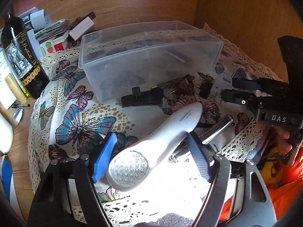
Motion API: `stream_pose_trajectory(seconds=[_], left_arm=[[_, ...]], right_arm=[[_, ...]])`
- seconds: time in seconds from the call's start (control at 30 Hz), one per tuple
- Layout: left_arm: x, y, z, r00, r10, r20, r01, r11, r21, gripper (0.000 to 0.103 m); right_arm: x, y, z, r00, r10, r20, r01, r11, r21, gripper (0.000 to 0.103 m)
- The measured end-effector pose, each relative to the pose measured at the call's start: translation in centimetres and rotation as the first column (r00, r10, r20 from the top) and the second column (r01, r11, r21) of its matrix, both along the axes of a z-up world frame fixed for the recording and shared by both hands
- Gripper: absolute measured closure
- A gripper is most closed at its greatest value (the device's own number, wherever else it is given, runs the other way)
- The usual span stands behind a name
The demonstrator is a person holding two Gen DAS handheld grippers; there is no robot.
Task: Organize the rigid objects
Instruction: 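Grasp the white handheld device with the left gripper while the right gripper grasps the white cube, then carry the device and cube over the clear box while both grippers release them inside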
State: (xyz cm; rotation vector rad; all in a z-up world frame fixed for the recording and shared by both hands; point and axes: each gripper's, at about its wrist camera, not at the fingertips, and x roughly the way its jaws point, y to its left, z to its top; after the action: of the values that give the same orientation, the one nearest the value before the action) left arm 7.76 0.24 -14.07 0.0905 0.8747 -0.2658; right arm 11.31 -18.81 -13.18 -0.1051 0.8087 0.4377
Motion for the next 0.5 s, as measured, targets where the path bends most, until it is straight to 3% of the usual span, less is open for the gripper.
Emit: stream_pose_trajectory(seconds=[0.07, 0.23, 0.5], left_arm=[[0.3, 0.3, -0.2, 1.0, 0.01, -0.011, -0.01, 1.0, -0.019, 0.041], [-0.3, 1.6, -0.5, 0.998, 0.057, -0.018, -0.057, 0.998, -0.036, 0.055], [-1.8, 2.5, -1.2, 0.995, 0.096, -0.002, -0.096, 0.995, -0.016, 0.055]], right_arm=[[0.2, 0.1, 0.0, 1.0, -0.006, -0.001, 0.006, 1.0, -0.001, 0.05], [0.6, 0.4, 0.1, 1.0, -0.006, -0.009, 0.006, 1.0, 0.018, 0.065], [0.6, 0.9, 0.1, 1.0, -0.005, 0.01, 0.005, 1.0, 0.017, 0.072]])
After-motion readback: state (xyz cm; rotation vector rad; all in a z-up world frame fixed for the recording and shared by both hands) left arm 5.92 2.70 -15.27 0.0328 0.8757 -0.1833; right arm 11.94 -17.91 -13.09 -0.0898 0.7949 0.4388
